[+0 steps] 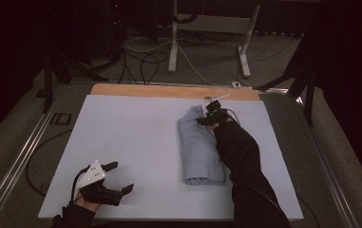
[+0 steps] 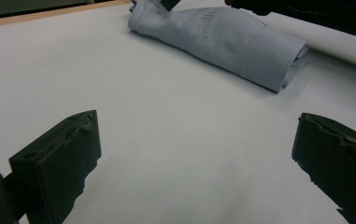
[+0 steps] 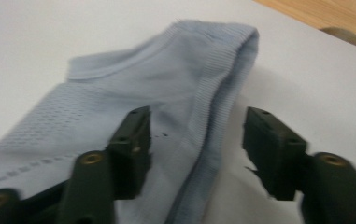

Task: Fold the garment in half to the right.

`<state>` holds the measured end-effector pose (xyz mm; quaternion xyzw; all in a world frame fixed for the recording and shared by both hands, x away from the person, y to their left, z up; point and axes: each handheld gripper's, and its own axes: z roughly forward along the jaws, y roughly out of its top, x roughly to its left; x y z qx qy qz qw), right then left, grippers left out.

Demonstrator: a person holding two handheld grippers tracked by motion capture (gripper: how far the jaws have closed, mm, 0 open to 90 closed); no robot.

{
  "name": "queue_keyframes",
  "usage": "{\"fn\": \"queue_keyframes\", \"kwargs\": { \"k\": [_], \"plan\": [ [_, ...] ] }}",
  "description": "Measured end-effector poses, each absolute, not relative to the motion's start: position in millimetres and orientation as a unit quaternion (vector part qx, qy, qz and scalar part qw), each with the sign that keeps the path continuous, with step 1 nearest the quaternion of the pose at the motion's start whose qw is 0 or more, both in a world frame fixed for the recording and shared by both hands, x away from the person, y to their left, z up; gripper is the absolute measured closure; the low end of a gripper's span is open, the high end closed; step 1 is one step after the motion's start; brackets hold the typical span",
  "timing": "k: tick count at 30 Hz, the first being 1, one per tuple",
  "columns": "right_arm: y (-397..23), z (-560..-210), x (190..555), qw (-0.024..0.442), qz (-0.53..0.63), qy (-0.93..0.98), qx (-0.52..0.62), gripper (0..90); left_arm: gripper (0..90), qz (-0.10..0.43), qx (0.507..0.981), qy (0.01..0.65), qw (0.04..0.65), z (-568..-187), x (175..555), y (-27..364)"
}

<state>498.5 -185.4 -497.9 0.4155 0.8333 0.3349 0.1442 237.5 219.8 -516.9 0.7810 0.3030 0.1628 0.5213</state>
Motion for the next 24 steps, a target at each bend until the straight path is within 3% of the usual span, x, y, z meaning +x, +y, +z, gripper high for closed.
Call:
{"fn": "queue_keyframes", "kwargs": {
  "k": [9, 14, 24],
  "plan": [
    [-179.1, -478.2, 474.7, 0.145, 0.362, 0.832, 0.394, 33.4, 2.2, 0.165, 0.777, 0.306, 0.524, -516.4, 238.3, 222.5],
    [-175.2, -465.2, 450.7, 0.14, 0.387, 0.831, 0.373, 50.4, 2.1, 0.169, 0.776, 0.306, 0.525, -515.1, 238.1, 224.1],
    [-162.8, -455.1, 388.6, 0.125, 0.388, 0.86, 0.306, 66.5, 2.1, 0.168, 0.776, 0.306, 0.525, -515.3, 238.8, 224.4]
  ]
}}
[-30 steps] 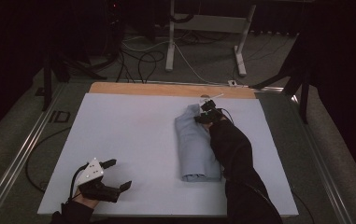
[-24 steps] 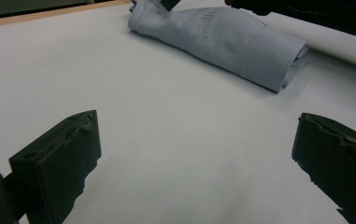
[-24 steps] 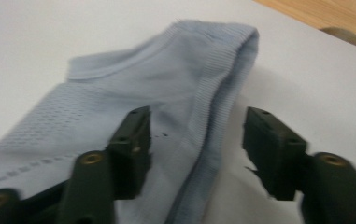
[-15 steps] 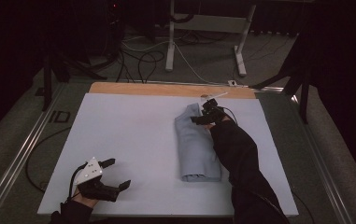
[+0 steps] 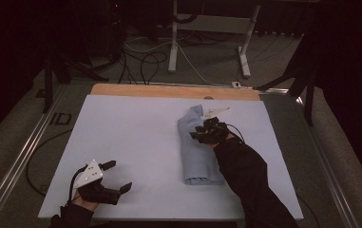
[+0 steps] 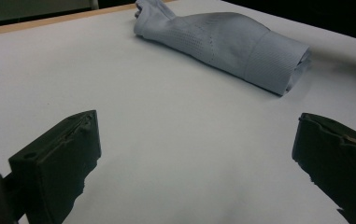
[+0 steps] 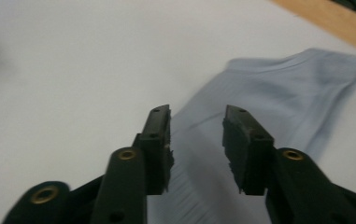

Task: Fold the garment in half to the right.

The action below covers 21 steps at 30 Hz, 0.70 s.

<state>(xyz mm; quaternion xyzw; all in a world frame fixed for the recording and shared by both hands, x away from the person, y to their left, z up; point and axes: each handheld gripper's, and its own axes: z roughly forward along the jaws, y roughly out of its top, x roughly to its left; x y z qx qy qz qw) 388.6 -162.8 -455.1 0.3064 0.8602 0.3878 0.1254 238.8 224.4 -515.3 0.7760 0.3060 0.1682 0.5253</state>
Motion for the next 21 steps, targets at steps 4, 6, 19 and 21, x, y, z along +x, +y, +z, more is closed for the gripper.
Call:
{"fn": "queue_keyframes", "kwargs": {
  "k": [4, 6, 19, 21],
  "plan": [
    [-160.6, -459.3, 365.7, 0.11, 0.385, 0.873, 0.278, 77.6, 2.1, 0.168, 0.778, 0.306, 0.523, -516.2, 239.5, 224.0],
    [-160.1, -460.7, 354.9, 0.102, 0.392, 0.876, 0.263, 84.6, 2.1, 0.168, 0.777, 0.307, 0.523, -516.4, 239.5, 223.9],
    [-148.0, -491.4, 326.3, 0.059, 0.36, 0.907, 0.21, 90.0, 2.1, 0.163, 0.781, 0.306, 0.52, -518.7, 240.8, 222.3],
    [-148.7, -499.1, 323.1, 0.054, 0.353, 0.911, 0.208, 90.0, 2.1, 0.162, 0.779, 0.307, 0.521, -518.9, 241.2, 222.0]
  ]
}}
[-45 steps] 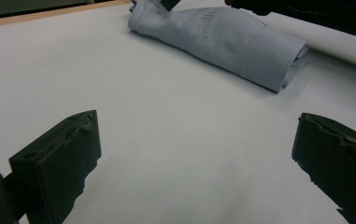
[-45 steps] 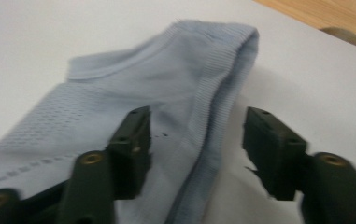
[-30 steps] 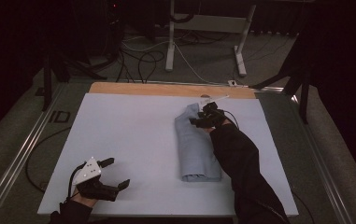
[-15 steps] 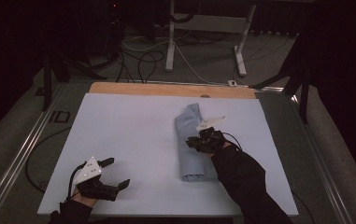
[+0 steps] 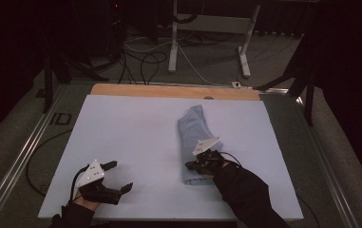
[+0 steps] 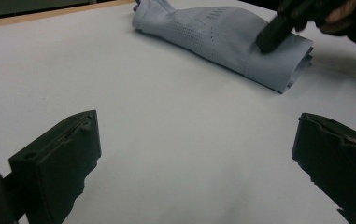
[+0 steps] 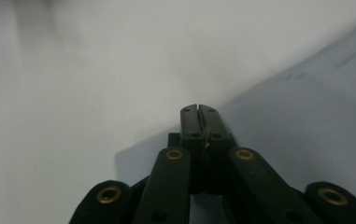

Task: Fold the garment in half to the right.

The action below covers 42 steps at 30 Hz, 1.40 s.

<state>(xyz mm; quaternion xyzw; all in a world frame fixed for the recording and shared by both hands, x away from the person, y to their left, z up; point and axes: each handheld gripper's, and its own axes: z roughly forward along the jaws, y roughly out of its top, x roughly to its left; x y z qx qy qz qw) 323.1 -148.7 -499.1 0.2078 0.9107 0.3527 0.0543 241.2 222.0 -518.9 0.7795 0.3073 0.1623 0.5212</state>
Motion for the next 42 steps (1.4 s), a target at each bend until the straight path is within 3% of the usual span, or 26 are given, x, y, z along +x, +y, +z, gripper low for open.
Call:
{"fn": "queue_keyframes", "kwargs": {
  "k": [9, 33, 37, 42],
  "plan": [
    [-153.1, -523.7, 311.0, 0.024, 0.361, 0.906, 0.22, 90.0, 2.1, 0.161, 0.782, 0.305, 0.519, -519.2, 240.9, 220.7],
    [-146.3, -527.6, 293.7, 0.015, 0.359, 0.908, 0.217, 90.0, 2.0, 0.161, 0.781, 0.304, 0.521, -517.9, 241.1, 220.4],
    [-147.9, -525.0, 296.0, -0.006, 0.373, 0.9, 0.224, 90.0, 2.1, 0.161, 0.78, 0.305, 0.522, -517.4, 241.3, 221.6],
    [-155.6, -504.9, 300.1, 0.027, 0.403, 0.887, 0.223, 89.7, 2.1, 0.16, 0.78, 0.304, 0.523, -517.2, 241.6, 223.5]
  ]
}}
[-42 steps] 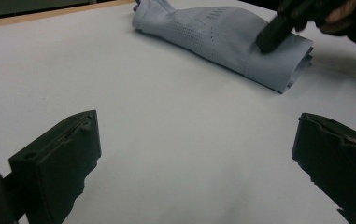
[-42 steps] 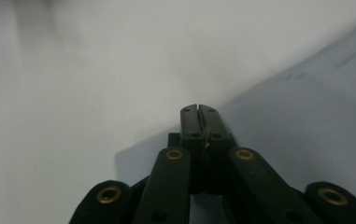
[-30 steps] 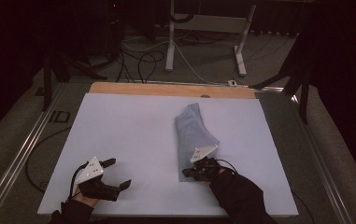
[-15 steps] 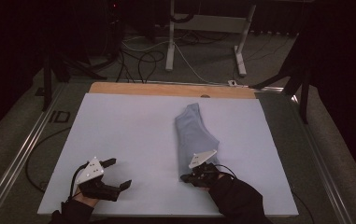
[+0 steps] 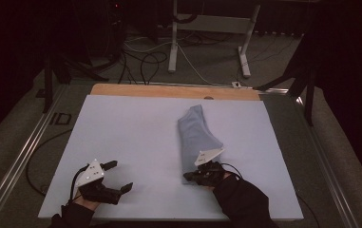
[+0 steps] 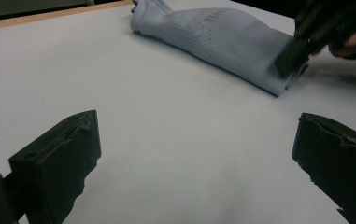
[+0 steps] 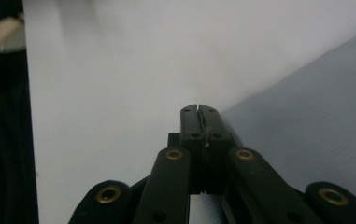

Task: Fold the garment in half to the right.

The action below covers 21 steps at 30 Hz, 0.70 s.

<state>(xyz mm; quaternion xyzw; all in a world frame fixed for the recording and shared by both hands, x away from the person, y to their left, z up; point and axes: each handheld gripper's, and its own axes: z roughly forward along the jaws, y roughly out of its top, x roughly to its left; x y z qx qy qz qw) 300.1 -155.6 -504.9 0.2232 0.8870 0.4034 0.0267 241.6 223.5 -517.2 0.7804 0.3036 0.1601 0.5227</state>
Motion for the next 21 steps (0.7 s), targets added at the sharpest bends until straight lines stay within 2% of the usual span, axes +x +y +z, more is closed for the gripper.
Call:
{"fn": "queue_keyframes", "kwargs": {
  "k": [3, 5, 17, 21],
  "plan": [
    [-164.1, -493.1, 303.1, 0.042, 0.426, 0.875, 0.228, 86.4, 2.1, 0.159, 0.782, 0.301, 0.523, -517.2, 241.8, 223.7],
    [-168.0, -487.4, 304.8, 0.055, 0.431, 0.871, 0.228, 80.5, 2.1, 0.158, 0.781, 0.302, 0.523, -517.2, 242.0, 223.7],
    [-172.4, -477.2, 311.9, 0.048, 0.467, 0.852, 0.231, 13.5, 2.1, 0.158, 0.779, 0.304, 0.525, -515.6, 242.1, 226.2],
    [-175.4, -472.6, 314.1, 0.04, 0.474, 0.848, 0.234, 9.1, 2.1, 0.159, 0.78, 0.302, 0.525, -514.6, 242.0, 227.3]
  ]
}}
